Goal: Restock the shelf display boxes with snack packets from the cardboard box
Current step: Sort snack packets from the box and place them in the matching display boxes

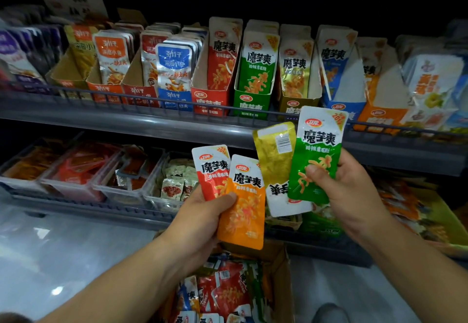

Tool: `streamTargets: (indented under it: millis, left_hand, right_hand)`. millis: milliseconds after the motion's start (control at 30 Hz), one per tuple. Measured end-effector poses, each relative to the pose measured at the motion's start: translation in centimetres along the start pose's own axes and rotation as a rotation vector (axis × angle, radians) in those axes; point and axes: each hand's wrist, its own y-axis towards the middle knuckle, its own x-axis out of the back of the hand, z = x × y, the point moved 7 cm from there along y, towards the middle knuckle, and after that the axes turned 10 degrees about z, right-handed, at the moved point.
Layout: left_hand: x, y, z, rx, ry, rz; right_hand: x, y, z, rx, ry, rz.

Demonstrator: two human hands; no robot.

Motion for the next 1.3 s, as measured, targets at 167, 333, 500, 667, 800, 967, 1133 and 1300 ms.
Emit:
streamTargets:
  millis: [167, 333, 500, 667, 800, 967, 1133, 1300]
  left_hand:
    - [0.0, -0.1, 0.0, 0.008, -0.006, 0.002]
    - [0.1, 0.0, 0.1, 0.020, 0.002, 0.009]
    - [-0.1, 0.0, 0.0, 0.023, -0.014, 0.043]
    - [-0.7, 0.0, 0.4, 0.074, -0.094, 0.057]
    - [-1.1, 0.0, 0.4, 0.090, -0.065, 0.160]
    - [-1.6, -0.2, 1.1, 0.074, 0.067, 0.149]
    - [-1.0, 0.0, 0.1, -0.007, 0.133, 0.071]
    - [-1.9, -0.3, -1.6, -0.112, 0.144, 0.061]
  right_hand:
    - [-0.7, -0.4, 1.0, 0.054, -0.049, 0.083]
    - [-1.0, -0.4, 0.3, -0.018, 0.191, 0.115]
    - [-0.7, -0.1, -0.4, -0.085, 0.341, 0.120]
    - [-1.1, -0.2, -1.0, -0.100, 0.242, 0.121]
    - [-1.5, -0.5, -0.5, -0.035, 0.094, 0.158]
    - [-2.7, -0.8, -0.9, -0.049, 0.170, 0.165]
    - [-1.3, -0.8, -0.8, -0.131, 0.248, -0.022]
    - [-1.3, -0.8, 0.4, -0.135, 0.073, 0.063]
